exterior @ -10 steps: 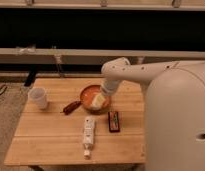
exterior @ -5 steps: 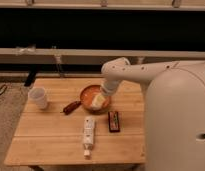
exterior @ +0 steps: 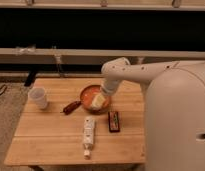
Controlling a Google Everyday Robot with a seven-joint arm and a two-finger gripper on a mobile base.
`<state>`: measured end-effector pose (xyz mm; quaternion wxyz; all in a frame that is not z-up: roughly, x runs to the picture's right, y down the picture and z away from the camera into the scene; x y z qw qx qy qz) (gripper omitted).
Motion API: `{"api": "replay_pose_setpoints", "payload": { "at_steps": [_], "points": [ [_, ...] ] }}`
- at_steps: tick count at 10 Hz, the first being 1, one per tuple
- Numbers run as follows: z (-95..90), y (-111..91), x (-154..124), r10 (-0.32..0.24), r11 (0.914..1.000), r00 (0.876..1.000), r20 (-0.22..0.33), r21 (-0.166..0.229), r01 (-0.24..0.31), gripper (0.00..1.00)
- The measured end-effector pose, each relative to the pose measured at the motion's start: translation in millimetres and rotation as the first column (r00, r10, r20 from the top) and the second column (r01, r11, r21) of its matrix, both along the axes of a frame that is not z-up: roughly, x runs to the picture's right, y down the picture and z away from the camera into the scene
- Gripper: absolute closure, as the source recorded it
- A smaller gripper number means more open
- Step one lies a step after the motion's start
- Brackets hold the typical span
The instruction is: Move the arm in a circular motion
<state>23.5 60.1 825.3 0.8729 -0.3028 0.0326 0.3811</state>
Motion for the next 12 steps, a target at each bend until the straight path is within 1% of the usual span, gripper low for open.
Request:
{"api": "replay_pose_setpoints", "payload": {
  "at_steps": [5,6,8,9,10,11,12],
  "points": [
    [-0.3,-0.8,0.0,0.003,1.0000,1.000,0.000,0.000,-0.003,0.25],
    [0.6,-1.6,3.0,0.012,0.9999,1.000,-0.012,-0.008,-0.012,0.25],
    [6.9,-5.6,27.0,0.051,0.9983,0.997,-0.059,-0.026,-0.052,0.25],
    [11.9,-8.8,47.2,0.072,0.9967,0.994,-0.079,-0.033,-0.075,0.25],
    [21.5,-16.1,78.2,0.098,0.9941,0.990,-0.102,-0.037,-0.102,0.25],
    [29.2,-23.5,98.1,0.109,0.9927,0.987,-0.116,-0.040,-0.114,0.25],
    [41.8,-36.7,115.6,0.118,0.9918,0.985,-0.124,-0.036,-0.123,0.25]
  ]
}}
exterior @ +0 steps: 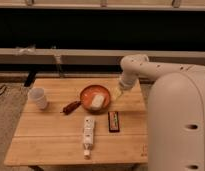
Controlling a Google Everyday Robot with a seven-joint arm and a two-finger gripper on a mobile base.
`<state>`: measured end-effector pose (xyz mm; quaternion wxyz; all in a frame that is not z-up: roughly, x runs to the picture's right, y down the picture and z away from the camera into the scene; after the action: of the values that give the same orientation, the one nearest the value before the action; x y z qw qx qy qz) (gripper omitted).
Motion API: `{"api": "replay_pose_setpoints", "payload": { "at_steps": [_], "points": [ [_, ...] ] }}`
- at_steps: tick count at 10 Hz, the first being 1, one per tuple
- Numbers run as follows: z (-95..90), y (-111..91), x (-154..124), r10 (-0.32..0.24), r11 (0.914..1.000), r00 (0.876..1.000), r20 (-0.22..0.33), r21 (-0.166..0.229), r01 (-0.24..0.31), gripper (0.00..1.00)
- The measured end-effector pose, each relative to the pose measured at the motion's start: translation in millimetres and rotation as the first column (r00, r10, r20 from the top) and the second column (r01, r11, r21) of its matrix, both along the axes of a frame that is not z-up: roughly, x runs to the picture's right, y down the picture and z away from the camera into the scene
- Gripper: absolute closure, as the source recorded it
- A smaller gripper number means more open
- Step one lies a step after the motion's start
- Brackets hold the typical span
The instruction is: Move the arm in a circular motion
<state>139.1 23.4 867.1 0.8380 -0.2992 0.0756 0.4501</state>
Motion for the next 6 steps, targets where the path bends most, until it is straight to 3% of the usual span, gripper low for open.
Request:
{"api": "replay_pose_setpoints", "payload": {
  "at_steps": [3,6],
  "points": [
    [31.4,-36.1,19.6,-0.018,0.9998,1.000,-0.007,0.012,0.018,0.25],
    [52.7,-69.1,-21.6,-0.087,0.9955,0.996,0.025,0.039,0.086,0.25]
  ]
}}
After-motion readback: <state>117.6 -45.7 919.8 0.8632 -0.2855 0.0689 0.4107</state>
